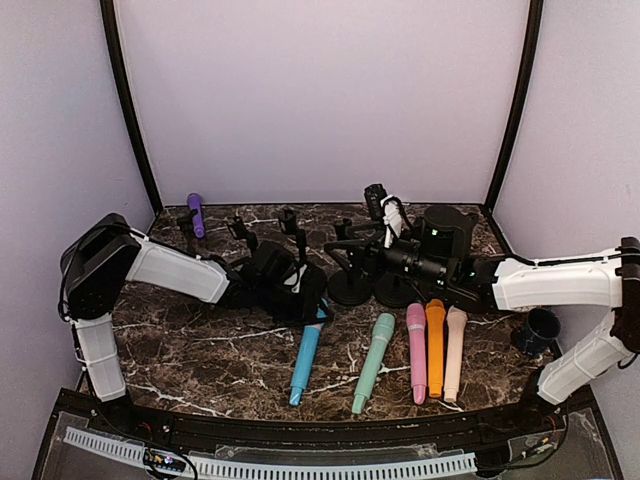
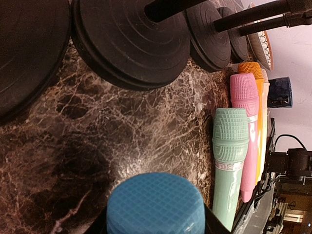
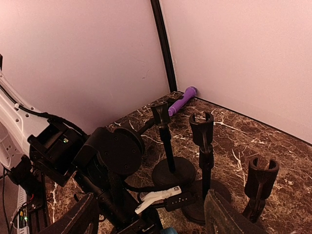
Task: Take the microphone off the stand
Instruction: Place the microphone at the center of the board.
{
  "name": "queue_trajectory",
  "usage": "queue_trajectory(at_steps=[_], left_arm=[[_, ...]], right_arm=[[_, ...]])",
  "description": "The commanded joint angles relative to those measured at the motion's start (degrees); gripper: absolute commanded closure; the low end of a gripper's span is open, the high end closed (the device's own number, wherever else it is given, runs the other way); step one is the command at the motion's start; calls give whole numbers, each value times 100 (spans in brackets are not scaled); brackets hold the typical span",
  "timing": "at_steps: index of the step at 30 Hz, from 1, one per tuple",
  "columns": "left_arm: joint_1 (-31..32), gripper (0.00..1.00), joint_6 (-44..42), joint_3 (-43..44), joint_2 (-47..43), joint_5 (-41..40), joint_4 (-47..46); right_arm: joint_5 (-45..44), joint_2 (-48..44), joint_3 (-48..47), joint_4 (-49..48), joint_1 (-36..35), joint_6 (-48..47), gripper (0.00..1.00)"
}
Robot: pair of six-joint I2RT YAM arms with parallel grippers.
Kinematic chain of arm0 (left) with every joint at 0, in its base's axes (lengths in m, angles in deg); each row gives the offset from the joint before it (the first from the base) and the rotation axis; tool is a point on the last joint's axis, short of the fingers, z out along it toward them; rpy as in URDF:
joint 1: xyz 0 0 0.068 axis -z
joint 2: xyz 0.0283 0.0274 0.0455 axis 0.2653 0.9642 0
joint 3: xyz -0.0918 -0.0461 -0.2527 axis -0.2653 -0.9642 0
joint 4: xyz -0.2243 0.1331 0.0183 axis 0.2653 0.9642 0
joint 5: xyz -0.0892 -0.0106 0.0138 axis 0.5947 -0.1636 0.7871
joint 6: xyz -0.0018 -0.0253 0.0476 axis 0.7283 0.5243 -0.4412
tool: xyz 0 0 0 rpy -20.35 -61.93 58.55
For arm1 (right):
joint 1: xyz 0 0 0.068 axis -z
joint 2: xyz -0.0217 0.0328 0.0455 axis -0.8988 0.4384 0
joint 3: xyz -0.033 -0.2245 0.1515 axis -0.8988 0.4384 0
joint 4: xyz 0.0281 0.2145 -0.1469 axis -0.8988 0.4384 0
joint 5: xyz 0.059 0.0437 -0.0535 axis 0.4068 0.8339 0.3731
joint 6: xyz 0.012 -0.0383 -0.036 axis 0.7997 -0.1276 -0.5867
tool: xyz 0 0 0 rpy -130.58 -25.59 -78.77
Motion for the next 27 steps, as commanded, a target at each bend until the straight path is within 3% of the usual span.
queue_trajectory(at_steps=[1, 7, 19, 27], left_arm=[[85, 67, 8, 106, 134, -124, -340], [118, 58, 142, 151, 340, -38, -560], [128, 27, -205, 202, 133, -248, -338], [132, 24, -423, -85, -499, -626, -126]], right_arm=[[46, 13, 19, -230, 11, 89, 25], [16, 28, 50, -230, 11, 148, 25], [-17, 85, -24, -174, 11, 166, 25], [-75, 103, -46, -145, 9, 175, 25]])
